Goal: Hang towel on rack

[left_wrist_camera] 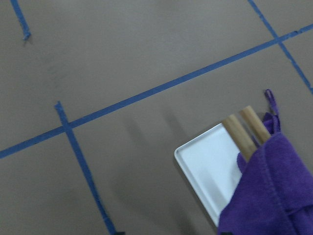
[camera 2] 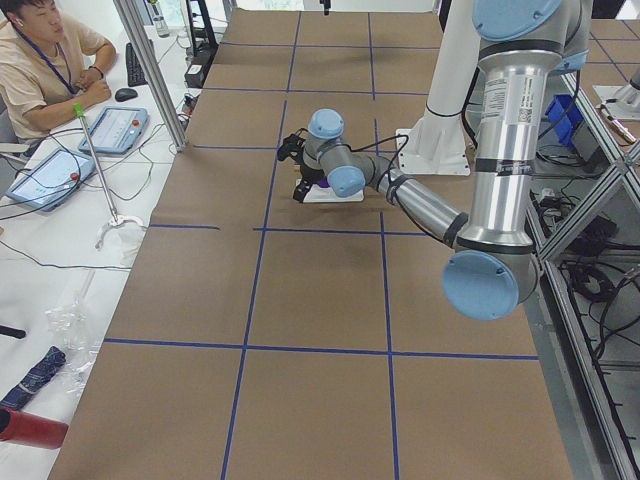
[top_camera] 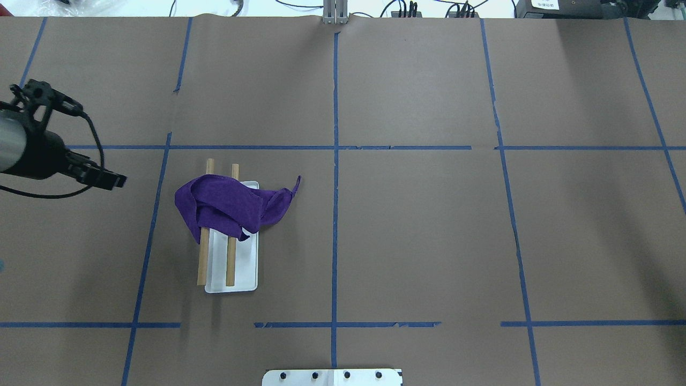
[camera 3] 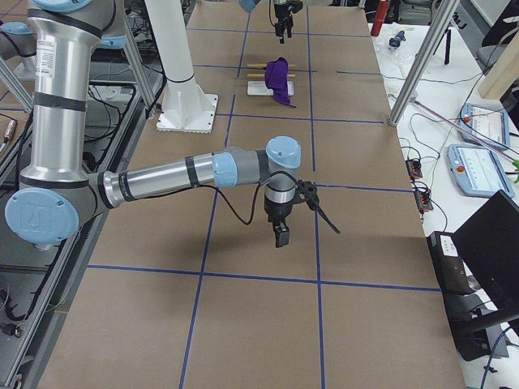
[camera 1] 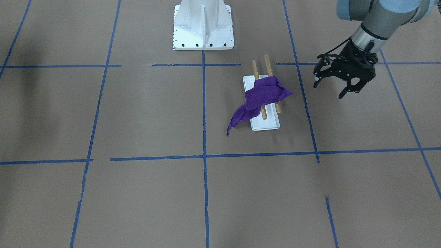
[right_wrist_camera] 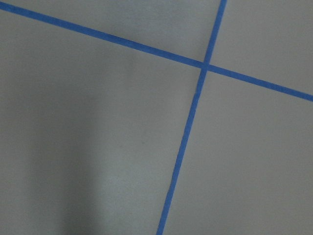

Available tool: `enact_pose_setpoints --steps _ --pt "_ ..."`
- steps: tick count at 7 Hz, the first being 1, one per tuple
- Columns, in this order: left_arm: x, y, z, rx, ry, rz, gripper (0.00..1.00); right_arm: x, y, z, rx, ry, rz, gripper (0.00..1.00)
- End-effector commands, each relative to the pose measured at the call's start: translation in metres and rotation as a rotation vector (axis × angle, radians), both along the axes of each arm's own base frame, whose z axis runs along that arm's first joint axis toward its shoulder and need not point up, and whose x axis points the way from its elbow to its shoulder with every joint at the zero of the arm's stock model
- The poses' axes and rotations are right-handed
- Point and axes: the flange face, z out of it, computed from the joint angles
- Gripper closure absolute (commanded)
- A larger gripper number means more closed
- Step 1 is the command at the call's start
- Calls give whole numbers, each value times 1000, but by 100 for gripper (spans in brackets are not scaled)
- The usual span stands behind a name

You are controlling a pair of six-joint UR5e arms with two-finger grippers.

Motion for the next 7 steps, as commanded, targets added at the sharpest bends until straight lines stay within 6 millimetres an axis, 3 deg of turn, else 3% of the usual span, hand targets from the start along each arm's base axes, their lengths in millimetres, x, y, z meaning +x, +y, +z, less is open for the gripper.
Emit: enact_pose_setpoints --steps 1,3,4,5,7 --pt "-95 -34 93 -198 -13 -47 0 28 23 37 -102 -51 71 0" --pt "-172 -49 154 -191 -115 -33 0 47 46 63 -164 -93 124 0" --pt "-218 -45 173 -219 -152 -36 0 53 49 65 -169 -92 142 0" --pt "-247 -35 188 -287 -167 -58 0 53 46 62 -169 -92 151 0" --pt "-255 -27 195 -405 -184 -67 0 53 43 57 -159 -93 152 0"
